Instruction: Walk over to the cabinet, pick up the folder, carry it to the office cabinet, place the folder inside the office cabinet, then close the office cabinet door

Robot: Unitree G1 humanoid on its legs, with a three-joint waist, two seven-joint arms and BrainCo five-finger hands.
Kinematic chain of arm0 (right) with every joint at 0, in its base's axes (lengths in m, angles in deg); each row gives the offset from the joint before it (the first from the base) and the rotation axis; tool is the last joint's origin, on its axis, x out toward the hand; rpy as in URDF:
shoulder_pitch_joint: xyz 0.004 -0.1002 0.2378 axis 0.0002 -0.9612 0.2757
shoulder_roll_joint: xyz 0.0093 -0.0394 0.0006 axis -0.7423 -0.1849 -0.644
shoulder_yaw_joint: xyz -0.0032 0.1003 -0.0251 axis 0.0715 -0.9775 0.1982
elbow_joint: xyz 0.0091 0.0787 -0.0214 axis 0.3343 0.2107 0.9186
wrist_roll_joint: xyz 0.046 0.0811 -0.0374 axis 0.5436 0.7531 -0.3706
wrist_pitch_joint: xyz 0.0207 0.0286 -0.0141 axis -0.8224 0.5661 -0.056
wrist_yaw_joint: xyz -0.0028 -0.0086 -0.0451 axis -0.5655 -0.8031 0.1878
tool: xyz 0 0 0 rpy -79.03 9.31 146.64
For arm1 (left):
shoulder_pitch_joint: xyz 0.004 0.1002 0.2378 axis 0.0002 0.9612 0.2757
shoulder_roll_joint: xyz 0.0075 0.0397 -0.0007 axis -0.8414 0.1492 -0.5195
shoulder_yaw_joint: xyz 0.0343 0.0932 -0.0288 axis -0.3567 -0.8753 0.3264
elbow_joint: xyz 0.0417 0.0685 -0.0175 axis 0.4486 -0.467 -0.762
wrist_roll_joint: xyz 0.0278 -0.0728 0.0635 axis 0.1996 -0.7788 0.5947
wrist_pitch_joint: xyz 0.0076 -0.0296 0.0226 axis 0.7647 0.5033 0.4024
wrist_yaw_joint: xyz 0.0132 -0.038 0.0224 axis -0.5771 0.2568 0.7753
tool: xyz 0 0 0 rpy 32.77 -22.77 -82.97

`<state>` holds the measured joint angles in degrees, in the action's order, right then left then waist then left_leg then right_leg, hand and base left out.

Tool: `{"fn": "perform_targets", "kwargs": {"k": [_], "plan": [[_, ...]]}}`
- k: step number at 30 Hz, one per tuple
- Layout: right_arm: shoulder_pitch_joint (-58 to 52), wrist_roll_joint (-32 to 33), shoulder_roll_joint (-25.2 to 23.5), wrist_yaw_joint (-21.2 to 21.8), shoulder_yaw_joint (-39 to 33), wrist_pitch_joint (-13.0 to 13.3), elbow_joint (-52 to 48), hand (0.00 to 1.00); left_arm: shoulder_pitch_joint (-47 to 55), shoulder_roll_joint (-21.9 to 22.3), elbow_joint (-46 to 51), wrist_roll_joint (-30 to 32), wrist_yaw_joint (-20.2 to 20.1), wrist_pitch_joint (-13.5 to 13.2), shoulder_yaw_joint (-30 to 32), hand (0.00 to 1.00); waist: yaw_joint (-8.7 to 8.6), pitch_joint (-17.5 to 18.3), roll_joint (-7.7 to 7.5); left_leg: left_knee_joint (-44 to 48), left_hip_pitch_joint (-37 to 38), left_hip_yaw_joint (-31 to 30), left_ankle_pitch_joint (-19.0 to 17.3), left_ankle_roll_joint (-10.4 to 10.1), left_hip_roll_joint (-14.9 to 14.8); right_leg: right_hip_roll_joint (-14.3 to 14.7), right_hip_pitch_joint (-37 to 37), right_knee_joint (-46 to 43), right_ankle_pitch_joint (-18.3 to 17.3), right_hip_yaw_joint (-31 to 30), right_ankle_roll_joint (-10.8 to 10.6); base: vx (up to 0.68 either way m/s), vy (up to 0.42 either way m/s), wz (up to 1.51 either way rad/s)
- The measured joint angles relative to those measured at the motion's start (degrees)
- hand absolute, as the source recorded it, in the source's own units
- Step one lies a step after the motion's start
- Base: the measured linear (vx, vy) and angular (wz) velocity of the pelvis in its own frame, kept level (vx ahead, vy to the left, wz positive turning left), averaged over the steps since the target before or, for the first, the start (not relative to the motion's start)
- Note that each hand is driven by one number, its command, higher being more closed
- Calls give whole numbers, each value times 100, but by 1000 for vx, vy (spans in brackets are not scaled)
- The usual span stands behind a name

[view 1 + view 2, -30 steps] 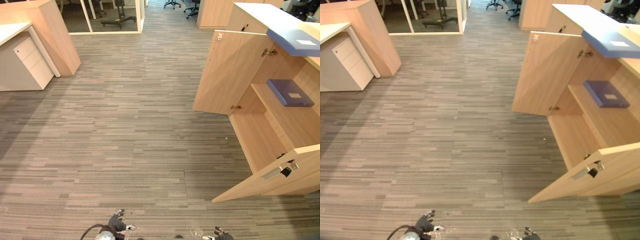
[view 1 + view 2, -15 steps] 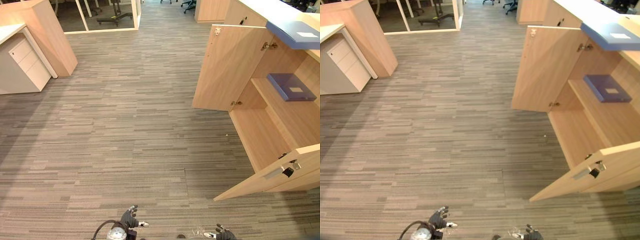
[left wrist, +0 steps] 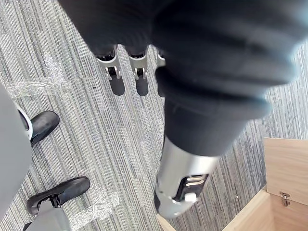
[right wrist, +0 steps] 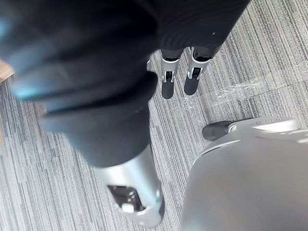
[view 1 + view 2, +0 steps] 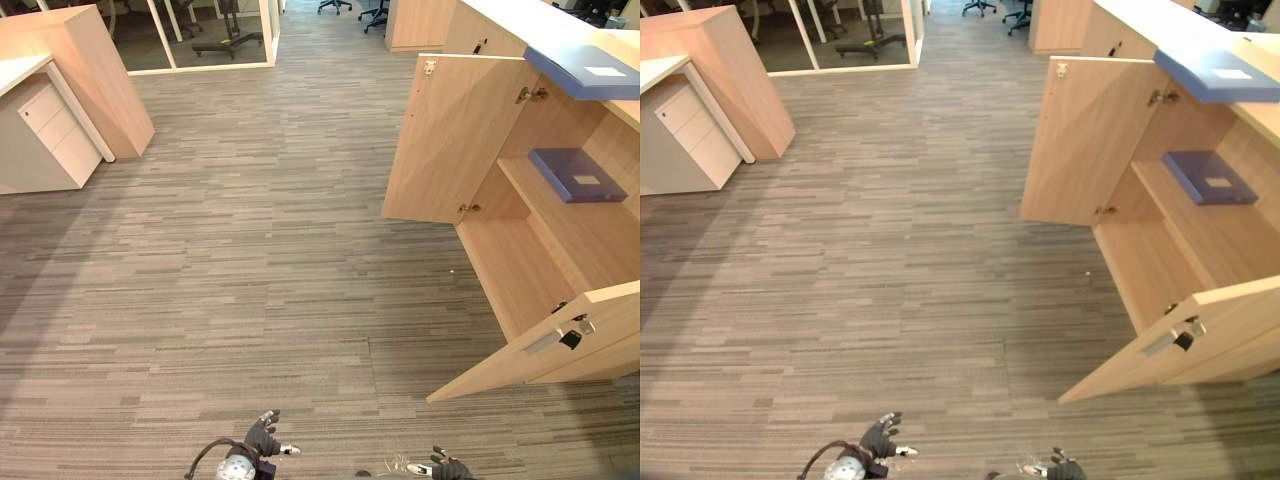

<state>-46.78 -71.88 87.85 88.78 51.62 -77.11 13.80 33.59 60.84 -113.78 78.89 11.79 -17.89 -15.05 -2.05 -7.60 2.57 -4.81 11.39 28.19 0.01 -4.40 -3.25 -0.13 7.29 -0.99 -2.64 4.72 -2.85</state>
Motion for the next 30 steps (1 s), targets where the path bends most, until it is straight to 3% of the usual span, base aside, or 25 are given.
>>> {"fn": "perform_targets", "kwargs": {"k": [17, 23, 24, 26, 27, 28, 30], "plan": [[-9, 11, -8, 32, 47, -1, 2, 0, 8, -8, 1, 38, 42, -1, -9, 0, -10, 27, -65, -3, 61, -109, 14, -3, 1, -13, 115, 16, 5, 198, 5, -32, -22, 4], [-21, 167, -50, 32, 38, -1, 1, 0, -4, -38, 10, 257, 54, -3, -7, 0, -4, -22, -159, 36, 49, -229, 69, 21, -18, -13, 175, 4, -21, 331, 45, -42, -31, 11], [-21, 171, -113, 31, 21, 4, 4, 0, -13, -110, 11, 259, 60, -3, 6, 0, -4, -54, -264, 456, -118, -243, -138, 55, -100, -30, 159, -62, -68, 343, 124, -48, -84, 6], [-23, 186, -193, 34, 23, 30, 20, 0, -117, -270, 22, 256, 75, -3, 96, 0, 5, -155, -401, 2407, -870, -62, -869, 31, -676, 46, 126, -269, -196, 379, 339, -77, -141, 8], [-35, 190, -193, 35, 26, 36, 56, 0, -128, -282, 26, 254, 83, -2, 147, 0, 2, -168, -415, 2974, -1071, 77, -985, 82, -900, 104, 120, -331, -258, 394, 420, -115, -145, 7], [-73, 191, -172, 35, 36, 41, 112, 0, -130, -309, 95, 250, 108, 0, 238, 0, -7, -191, -392, 4100, -1441, 395, -1118, 314, -1454, 248, 154, -479, -440, 413, 518, -89, -105, 5], [-131, 213, -181, 32, 36, 41, 124, 0, -134, -317, 146, 251, 122, 1, 241, 0, -18, -202, -373, 4754, -1631, 605, -1042, 443, -1789, 293, 190, -576, -479, 405, 519, -7, -95, 5]]}}
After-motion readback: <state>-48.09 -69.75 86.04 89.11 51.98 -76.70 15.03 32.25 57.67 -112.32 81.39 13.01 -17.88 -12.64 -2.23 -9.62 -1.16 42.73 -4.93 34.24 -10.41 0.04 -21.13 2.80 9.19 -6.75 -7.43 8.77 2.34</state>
